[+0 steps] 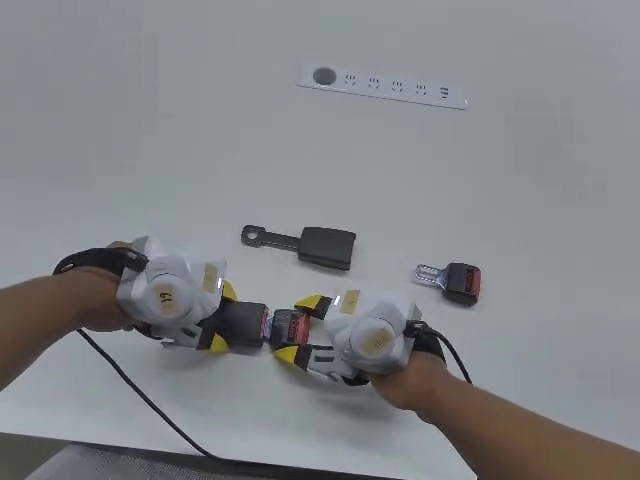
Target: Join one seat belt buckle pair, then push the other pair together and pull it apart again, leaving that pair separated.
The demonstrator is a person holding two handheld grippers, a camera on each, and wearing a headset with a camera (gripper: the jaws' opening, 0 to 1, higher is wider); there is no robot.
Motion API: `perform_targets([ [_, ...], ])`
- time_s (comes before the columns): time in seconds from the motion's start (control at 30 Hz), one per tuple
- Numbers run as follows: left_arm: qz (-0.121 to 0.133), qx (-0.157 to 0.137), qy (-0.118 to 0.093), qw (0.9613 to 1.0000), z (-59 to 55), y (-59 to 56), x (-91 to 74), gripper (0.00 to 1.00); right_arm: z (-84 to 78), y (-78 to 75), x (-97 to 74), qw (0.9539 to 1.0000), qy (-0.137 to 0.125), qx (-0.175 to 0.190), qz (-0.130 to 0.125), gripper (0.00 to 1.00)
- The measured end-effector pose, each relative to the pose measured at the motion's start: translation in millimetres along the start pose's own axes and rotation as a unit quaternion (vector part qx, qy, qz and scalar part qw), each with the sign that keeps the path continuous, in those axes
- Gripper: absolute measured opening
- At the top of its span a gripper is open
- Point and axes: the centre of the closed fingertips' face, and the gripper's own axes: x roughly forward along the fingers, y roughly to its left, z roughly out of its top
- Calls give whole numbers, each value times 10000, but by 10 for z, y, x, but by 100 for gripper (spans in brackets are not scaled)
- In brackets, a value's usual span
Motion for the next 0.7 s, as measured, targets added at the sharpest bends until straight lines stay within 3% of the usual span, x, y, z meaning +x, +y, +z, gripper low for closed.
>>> perform_targets([
  [0.37, -35, -16, -19, 10000, -13, 8, 2, 34, -9, 17, -1, 10000, -22, -24, 6, 36],
  [0.7, -44, -100, -184, 9998, -23, 8, -10, 34, -15, 41, -6, 9999, -86, -85, 68, 36],
])
